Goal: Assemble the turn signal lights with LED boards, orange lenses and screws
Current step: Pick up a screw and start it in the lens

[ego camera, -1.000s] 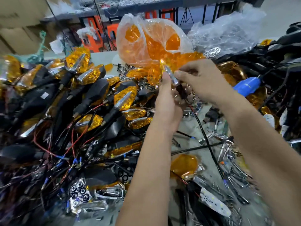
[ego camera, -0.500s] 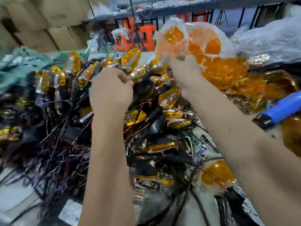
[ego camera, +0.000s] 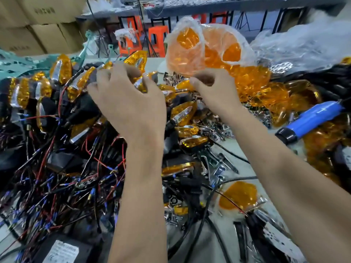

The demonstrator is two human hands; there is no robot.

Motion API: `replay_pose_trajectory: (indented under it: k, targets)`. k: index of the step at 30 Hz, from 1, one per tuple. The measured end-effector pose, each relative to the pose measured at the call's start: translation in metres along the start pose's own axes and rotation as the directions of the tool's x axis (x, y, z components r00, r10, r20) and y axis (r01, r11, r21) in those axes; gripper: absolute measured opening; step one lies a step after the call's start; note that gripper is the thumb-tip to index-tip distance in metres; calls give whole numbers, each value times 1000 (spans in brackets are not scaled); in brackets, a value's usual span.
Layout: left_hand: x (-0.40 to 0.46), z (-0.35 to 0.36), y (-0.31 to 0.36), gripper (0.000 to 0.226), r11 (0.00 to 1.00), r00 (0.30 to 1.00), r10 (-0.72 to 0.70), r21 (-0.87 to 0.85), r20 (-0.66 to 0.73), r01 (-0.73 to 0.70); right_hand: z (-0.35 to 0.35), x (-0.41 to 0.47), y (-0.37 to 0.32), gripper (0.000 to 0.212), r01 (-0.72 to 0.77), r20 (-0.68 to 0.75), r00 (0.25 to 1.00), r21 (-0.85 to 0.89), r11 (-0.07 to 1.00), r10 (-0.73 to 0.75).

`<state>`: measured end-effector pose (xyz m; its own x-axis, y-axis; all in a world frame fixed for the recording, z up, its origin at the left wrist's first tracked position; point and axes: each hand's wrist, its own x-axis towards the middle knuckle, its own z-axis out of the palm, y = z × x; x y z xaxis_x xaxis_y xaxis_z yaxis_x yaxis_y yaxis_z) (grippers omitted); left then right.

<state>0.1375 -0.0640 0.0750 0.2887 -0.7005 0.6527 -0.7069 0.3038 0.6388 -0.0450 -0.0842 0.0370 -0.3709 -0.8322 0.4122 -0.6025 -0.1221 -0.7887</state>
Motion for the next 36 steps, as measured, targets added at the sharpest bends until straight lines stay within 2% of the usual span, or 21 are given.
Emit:
replay_pose_trajectory:
  k: [1,3,5,7,8,10,13,15,17,19,21,23,25,27,28,30,32,33,34,36]
  targets:
    - [-12,6,13,12,993,998,54,-109,-6,-55,-12,-2,14,15,-21,-31,999,-71,997,18]
    - [-35,22,33,7,958,993,94,-279,76,-69,-35,-4,48,16,-83,-67,996,-300,950,66]
    - [-56,44,45,8,926,969,94,-378,227,-1,-56,-6,83,26,-137,-31,989,-593,793,147]
    - [-75,68,48,14,916,924,83,-394,374,77,-70,-11,106,42,-84,77,968,-799,596,240]
    - [-83,79,47,15,922,894,71,-370,442,110,-74,-14,113,47,-56,128,950,-825,562,283]
    - [-95,100,48,13,945,830,47,-295,555,143,-83,-16,122,50,-48,169,938,-800,598,302]
    - [-105,125,53,8,961,744,38,-229,668,156,-105,-14,129,50,-64,84,975,-774,629,204]
    - [-109,136,61,8,956,695,57,-239,717,168,-122,-16,133,57,-112,17,977,-805,582,212]
    - [-114,142,65,10,948,662,69,-256,746,189,-131,-19,134,63,-108,59,952,-854,509,301]
    - [-120,144,64,12,938,647,72,-272,759,215,-134,-22,136,65,-129,56,951,-825,551,305]
    - [-125,144,59,11,930,647,65,-281,760,236,-137,-24,137,60,-185,-25,971,-707,682,237]
    - [-125,142,55,13,919,667,50,-295,743,260,-140,-27,136,52,-225,-124,974,-604,765,188]
    - [-122,141,53,17,885,674,12,-322,738,336,-146,-30,135,40,-239,-159,971,-565,789,180]
    - [-120,141,51,14,823,641,-24,-349,767,449,-152,-34,130,37,-202,-153,978,-490,848,145]
    - [-119,141,51,11,769,600,-40,-359,799,530,-155,-37,126,41,-178,-131,982,-412,894,135]
    - [-117,140,54,15,596,458,-28,-353,888,721,-159,-45,116,54,-160,-18,987,-185,970,159]
    - [-118,138,58,37,433,292,47,-283,955,856,-159,-54,108,59,-144,173,975,-6,990,143]
    - [-120,137,61,47,412,239,81,-250,968,876,-157,-57,105,59,-118,257,960,21,993,109]
    - [-122,136,63,50,427,216,96,-236,972,873,-156,-60,103,60,-97,322,943,35,995,81]
    - [-124,135,64,43,460,220,76,-230,972,858,-156,-64,100,60,-90,392,918,76,993,54]
